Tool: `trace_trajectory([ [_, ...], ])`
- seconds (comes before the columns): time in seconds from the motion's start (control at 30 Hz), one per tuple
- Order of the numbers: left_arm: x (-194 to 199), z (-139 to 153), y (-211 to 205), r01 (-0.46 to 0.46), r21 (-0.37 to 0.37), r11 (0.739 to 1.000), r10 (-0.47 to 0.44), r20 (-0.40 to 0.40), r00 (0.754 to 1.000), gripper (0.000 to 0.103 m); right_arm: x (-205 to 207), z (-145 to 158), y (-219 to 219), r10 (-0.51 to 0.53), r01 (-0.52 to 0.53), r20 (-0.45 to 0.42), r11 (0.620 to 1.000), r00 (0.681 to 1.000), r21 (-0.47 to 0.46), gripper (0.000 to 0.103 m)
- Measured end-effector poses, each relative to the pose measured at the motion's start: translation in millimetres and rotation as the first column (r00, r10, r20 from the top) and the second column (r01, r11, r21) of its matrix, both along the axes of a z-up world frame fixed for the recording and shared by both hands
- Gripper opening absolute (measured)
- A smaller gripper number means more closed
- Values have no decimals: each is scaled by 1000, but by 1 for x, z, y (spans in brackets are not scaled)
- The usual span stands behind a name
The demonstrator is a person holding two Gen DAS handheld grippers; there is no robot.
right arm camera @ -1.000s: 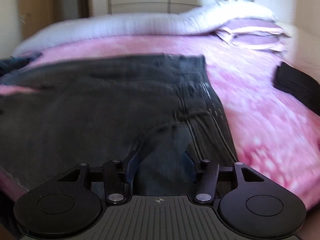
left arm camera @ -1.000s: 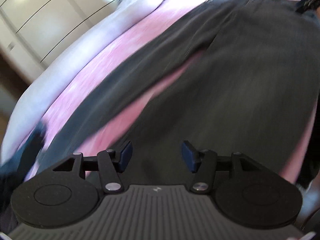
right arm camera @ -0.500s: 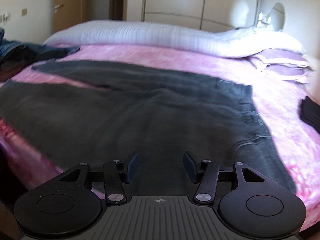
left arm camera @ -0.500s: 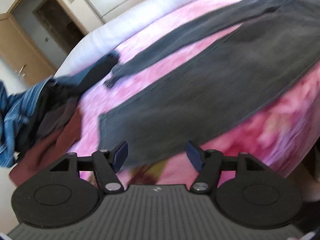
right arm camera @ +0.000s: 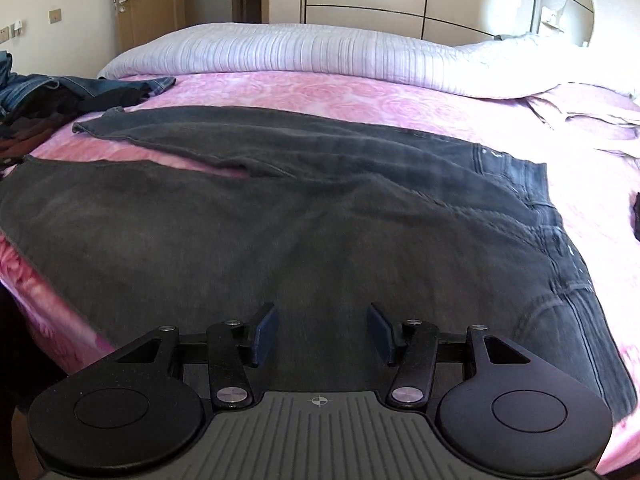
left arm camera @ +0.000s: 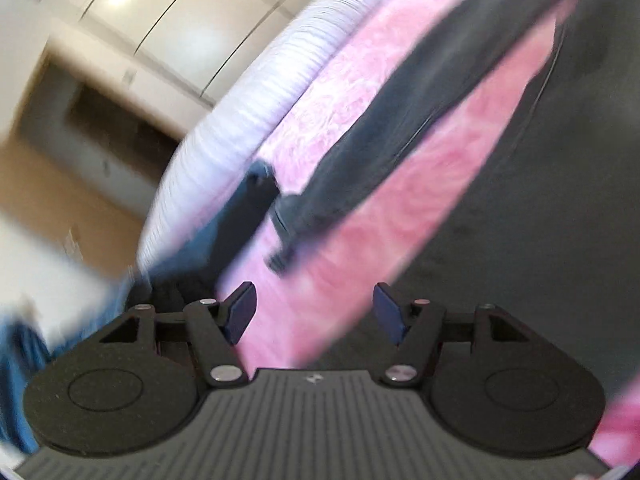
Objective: Fold clothes
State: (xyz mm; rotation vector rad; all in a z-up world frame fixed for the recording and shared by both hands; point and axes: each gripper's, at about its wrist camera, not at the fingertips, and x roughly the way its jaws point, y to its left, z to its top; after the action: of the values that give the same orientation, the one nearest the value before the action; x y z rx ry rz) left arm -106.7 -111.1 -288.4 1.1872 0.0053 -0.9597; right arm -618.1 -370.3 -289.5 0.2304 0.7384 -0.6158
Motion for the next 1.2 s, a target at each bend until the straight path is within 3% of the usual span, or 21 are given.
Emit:
trace_trajectory([
  [0.1,29,-21,-39,73,96,993,-83,106,991,61,15,-3,-8,12,-12,-12,1000,1000,0,53],
  [0.23,74,-38,-81,110,148,983,-131,140,981,52,34,-6,-17,19,-19,-41,1000,999,-11,53],
  [0.33,98,-51,-96,142,216,966,-174,141,975,16,45,-7,-26,25,-26,-59,1000,998,-14,53],
  [0.37,103,-57,-96,157,265,951,-203,152,967,10,49,-8,-29,26,-27,-63,1000,998,-13,53],
  [0.53,110,-72,-65,316,456,832,-448,216,868,11,64,-11,-35,13,-16,-80,999,997,-45,54],
  [0.6,110,-71,-59,309,491,814,-473,254,844,20,68,-10,-36,3,-7,-81,999,997,-54,54],
  [0.67,116,-69,-59,223,540,811,-430,294,854,25,70,-7,-37,-7,3,-73,999,997,-54,54],
  [0.73,126,-60,-55,167,503,848,-370,336,866,27,69,-4,-37,-8,5,-62,999,998,-54,54],
  [0.83,135,-24,-66,128,322,938,-198,196,960,29,66,0,-35,-9,6,-48,999,999,-52,54],
  [0.9,141,1,-74,75,200,977,-91,75,993,33,66,-2,-34,-12,10,-45,999,999,-47,54],
  [1.0,145,19,-98,71,74,995,-60,-144,988,34,69,-7,-34,-15,13,-54,999,998,-42,54],
  [1.1,146,19,-131,82,47,996,-63,-322,945,33,74,-11,-32,-18,14,-68,998,998,-56,54],
  [1.13,146,8,-143,90,77,993,-59,-337,940,33,74,-12,-33,-19,15,-70,998,997,-60,54],
  [1.2,144,-18,-168,85,140,987,-45,-269,962,29,73,-13,-33,-23,18,-73,998,997,-67,54],
])
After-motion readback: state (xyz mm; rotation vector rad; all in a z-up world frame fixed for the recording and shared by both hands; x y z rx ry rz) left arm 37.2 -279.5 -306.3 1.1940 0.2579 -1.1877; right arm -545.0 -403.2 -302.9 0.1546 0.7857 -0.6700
